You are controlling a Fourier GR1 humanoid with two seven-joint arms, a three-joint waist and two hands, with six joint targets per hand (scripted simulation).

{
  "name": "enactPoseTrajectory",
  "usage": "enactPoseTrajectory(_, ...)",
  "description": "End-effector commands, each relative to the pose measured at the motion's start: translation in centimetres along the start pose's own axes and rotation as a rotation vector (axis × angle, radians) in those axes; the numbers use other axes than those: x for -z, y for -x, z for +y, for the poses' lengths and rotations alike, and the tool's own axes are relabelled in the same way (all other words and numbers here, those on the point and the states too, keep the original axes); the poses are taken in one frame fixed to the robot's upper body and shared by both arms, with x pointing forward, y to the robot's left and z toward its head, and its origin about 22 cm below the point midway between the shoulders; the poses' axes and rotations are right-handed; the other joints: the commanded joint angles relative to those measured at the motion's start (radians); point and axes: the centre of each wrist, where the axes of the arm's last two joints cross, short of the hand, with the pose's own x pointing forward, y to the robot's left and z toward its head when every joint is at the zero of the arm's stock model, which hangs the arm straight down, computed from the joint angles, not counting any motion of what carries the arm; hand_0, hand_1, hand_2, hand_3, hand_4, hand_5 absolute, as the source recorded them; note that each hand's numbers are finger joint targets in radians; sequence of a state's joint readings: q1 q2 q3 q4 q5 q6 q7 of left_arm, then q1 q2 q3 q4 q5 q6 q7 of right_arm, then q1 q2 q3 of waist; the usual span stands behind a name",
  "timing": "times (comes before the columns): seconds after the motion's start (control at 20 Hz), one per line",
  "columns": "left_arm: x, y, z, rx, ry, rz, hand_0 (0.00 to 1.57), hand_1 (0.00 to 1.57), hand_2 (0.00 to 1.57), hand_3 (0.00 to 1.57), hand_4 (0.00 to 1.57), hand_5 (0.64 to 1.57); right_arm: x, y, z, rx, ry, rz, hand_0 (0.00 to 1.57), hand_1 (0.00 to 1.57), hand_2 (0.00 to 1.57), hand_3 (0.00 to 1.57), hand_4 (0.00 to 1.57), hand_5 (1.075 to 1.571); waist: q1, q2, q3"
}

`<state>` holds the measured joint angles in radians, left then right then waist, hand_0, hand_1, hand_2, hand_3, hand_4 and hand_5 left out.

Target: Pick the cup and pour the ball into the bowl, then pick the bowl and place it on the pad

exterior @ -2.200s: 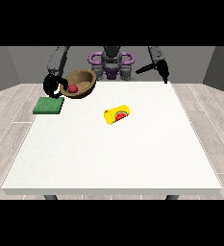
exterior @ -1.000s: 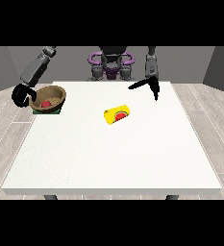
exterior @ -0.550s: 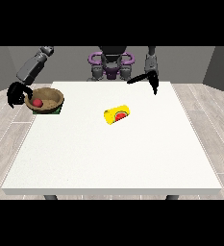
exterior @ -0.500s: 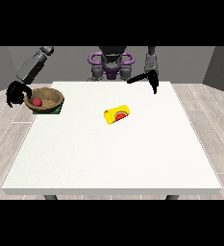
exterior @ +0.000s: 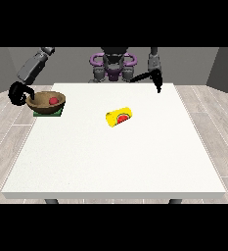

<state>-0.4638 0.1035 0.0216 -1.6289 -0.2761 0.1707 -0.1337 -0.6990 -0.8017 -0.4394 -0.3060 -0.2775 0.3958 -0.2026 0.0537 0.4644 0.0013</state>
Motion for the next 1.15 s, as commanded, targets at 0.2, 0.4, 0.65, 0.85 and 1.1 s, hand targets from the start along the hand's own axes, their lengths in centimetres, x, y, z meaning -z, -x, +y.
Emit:
enactPoseTrajectory(0.2,-0.1,-1.9,0.6,-0.002,0.017,-0.070,0.00,0.00,0.00,0.00,0.00,1.565,-0.9,-2.7,-2.9,-0.102,0.181,0.011,1.57,1.57,1.49,1.15,0.00,1.554,0.034,0.064,0.0008)
enactPoseTrajectory(0.4,0.3,-3.3,0.6,0.011,-0.028,-0.081,0.00,0.00,0.00,0.00,0.00,1.565,-0.7,-4.5,-3.1,-0.168,0.159,-0.028,0.18,0.18,0.47,0.43,0.00,1.489,-0.011,0.093,0.0010)
enactPoseTrajectory(0.65,-0.9,-2.6,1.3,-0.004,-0.008,-0.042,0.00,0.00,0.00,0.00,0.00,1.566,-0.7,-5.2,-3.4,-0.178,0.172,0.001,0.00,0.00,0.37,0.21,0.00,1.481,0.013,0.047,0.0003)
enactPoseTrajectory(0.85,-1.6,-4.1,0.7,-0.015,-0.025,-0.024,0.00,0.00,0.00,0.00,0.00,1.569,-0.9,-4.9,-3.7,-0.180,0.157,0.024,0.00,0.00,0.33,0.24,0.00,1.495,-0.013,0.015,0.0009)
enactPoseTrajectory(1.1,-2.8,0.6,0.2,-0.026,0.006,0.127,0.00,0.00,0.00,0.00,0.00,1.569,-1.8,-11.6,-5.9,-0.132,0.049,-0.015,0.00,0.00,0.19,0.29,0.00,1.503,-0.045,-0.110,-0.0027)
